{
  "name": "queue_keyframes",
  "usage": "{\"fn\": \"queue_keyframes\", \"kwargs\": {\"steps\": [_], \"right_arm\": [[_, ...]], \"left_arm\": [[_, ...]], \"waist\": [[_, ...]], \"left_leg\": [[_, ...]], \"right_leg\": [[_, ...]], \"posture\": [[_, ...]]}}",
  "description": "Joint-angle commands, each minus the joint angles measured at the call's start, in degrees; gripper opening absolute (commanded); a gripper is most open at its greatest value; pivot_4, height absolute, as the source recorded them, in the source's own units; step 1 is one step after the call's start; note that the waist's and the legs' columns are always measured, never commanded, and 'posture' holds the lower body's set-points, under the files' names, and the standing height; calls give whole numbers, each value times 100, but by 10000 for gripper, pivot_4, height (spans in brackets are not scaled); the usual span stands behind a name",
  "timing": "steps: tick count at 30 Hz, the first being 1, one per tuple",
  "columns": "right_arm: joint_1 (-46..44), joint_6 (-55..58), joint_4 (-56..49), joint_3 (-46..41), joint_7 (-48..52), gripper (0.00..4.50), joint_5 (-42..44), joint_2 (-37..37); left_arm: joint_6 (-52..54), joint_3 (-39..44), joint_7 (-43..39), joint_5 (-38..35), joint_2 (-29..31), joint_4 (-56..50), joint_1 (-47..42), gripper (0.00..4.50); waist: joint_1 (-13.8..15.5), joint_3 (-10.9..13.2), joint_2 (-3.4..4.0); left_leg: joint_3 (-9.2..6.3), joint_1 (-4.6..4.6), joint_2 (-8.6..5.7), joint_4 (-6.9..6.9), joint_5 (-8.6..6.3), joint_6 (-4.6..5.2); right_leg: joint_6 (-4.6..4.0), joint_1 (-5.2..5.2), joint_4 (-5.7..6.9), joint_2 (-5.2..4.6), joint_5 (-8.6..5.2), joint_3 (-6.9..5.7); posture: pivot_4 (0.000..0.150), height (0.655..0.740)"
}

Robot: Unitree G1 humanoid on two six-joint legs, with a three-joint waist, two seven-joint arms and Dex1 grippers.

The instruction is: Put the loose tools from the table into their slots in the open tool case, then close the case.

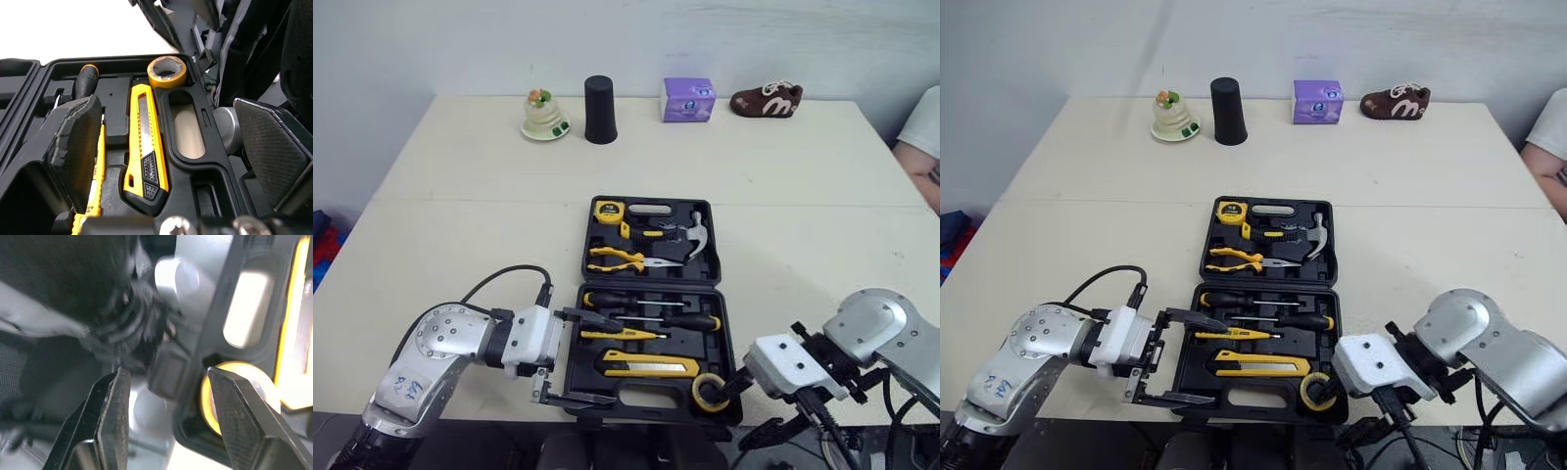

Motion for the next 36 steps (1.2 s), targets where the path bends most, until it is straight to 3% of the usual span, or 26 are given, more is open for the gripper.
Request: {"fn": "queue_keyframes", "kwargs": {"steps": [1,4,5,11,16,18,21,24,27,30,34,36], "right_arm": [[426,-529,184,-443,-319,17861,284,564],[699,-1255,610,-321,-598,3180,-167,1146],[737,-1395,701,-290,-638,551,-259,1243],[1185,-2532,1910,350,-551,551,-1295,1470],[1369,-3125,2896,426,-789,551,-1514,1868],[1403,-3314,3105,359,-732,551,-1411,1936],[1396,-2992,2981,188,-895,551,-994,2081],[1470,-2243,2357,-196,-1238,551,-349,1974],[1789,-1460,1520,-683,-1387,551,119,1429],[1819,-1036,944,-1230,-1855,551,577,1329],[1672,-755,856,-2114,-2524,0,691,1322],[1662,-1244,1307,-2061,-2548,0,-80,1230]], "left_arm": [[-67,26,-70,-92,18,-18,-45,45000],[-56,53,-117,-95,47,23,-76,45000],[-56,62,-129,-94,52,33,-80,45000],[-40,160,-216,-88,181,137,-128,45000],[32,312,-235,-131,341,148,-138,45000],[69,368,-223,-151,411,139,-108,45000],[242,487,-119,-283,402,186,-119,45000],[791,777,428,-667,206,231,-276,45000],[750,1021,599,-522,208,457,-182,45000],[480,1160,690,-182,234,917,-91,45000],[561,1247,1370,266,135,1490,-303,33206],[644,1117,1556,468,112,1739,-480,24077]], "waist": [[-4,3,-6],[-2,3,-9],[-2,3,-10],[4,4,-11],[-24,-8,-46],[-27,-13,-75],[-21,-19,-82],[0,-16,-78],[9,-1,-48],[7,5,-42],[16,11,-32],[18,11,-34]], "left_leg": [[-1,2,0,1,1,-1],[-3,3,-2,9,2,-3],[-4,3,-2,9,3,-2],[-1,4,-7,17,5,4],[-10,35,-1,16,3,-2],[-11,94,9,-4,-1,-6],[-20,131,8,-56,6,-24],[-28,125,6,-56,3,-28],[-34,108,4,-53,5,-24],[-35,95,0,-59,17,-1],[-43,69,3,-66,19,-12],[-47,62,3,-66,18,-13]], "right_leg": [[0,1,3,1,0,0],[2,3,9,2,1,-1],[3,4,10,2,2,-1],[11,7,11,-6,7,0],[6,45,7,7,4,-9],[-8,96,-2,-1,-3,-13],[-63,144,-60,-8,-15,-25],[-62,148,-61,-18,-7,-30],[-49,134,-56,-23,2,-32],[-48,114,-53,-22,2,-34],[-32,76,-39,-11,10,-37],[-31,74,-46,-11,10,-42]], "posture": [[1500,7400],[1500,7400],[1500,7400],[1500,7400],[1500,7400],[1500,7400],[1500,7400],[1500,7400],[1500,7400],[1500,7400],[1500,7400],[1500,7400]]}}
